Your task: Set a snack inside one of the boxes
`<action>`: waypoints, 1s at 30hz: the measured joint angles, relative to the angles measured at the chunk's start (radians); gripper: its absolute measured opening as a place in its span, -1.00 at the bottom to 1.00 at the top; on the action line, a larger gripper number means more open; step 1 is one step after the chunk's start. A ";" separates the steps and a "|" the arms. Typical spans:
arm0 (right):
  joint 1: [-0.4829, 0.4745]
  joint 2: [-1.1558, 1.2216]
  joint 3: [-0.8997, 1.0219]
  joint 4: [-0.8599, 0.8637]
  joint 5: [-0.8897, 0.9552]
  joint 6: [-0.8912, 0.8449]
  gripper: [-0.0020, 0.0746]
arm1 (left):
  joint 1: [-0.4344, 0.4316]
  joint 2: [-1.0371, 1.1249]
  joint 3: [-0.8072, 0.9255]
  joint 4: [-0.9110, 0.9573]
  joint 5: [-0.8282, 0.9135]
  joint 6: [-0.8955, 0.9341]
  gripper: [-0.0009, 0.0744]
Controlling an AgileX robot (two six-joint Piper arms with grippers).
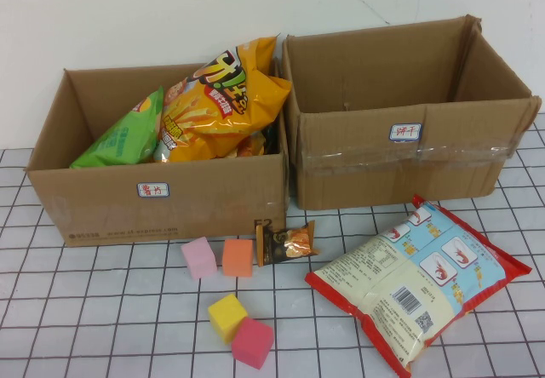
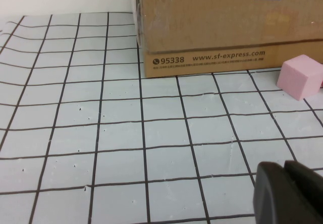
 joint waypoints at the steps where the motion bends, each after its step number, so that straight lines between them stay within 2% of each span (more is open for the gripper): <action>1: 0.000 0.000 0.000 0.000 0.000 0.000 -0.95 | 0.000 0.000 0.000 0.000 0.000 0.000 -0.98; 20: 0.000 0.000 0.002 0.000 -0.025 0.000 -0.95 | 0.000 0.000 0.000 0.000 -0.020 0.000 -0.98; 23: 0.000 0.000 0.008 0.000 -0.129 0.000 -0.95 | 0.000 0.000 0.004 -0.002 -0.094 0.000 -0.98; 30: 0.000 0.000 0.008 -0.002 -0.613 0.000 -0.95 | 0.000 0.000 0.004 -0.004 -0.415 0.000 -0.98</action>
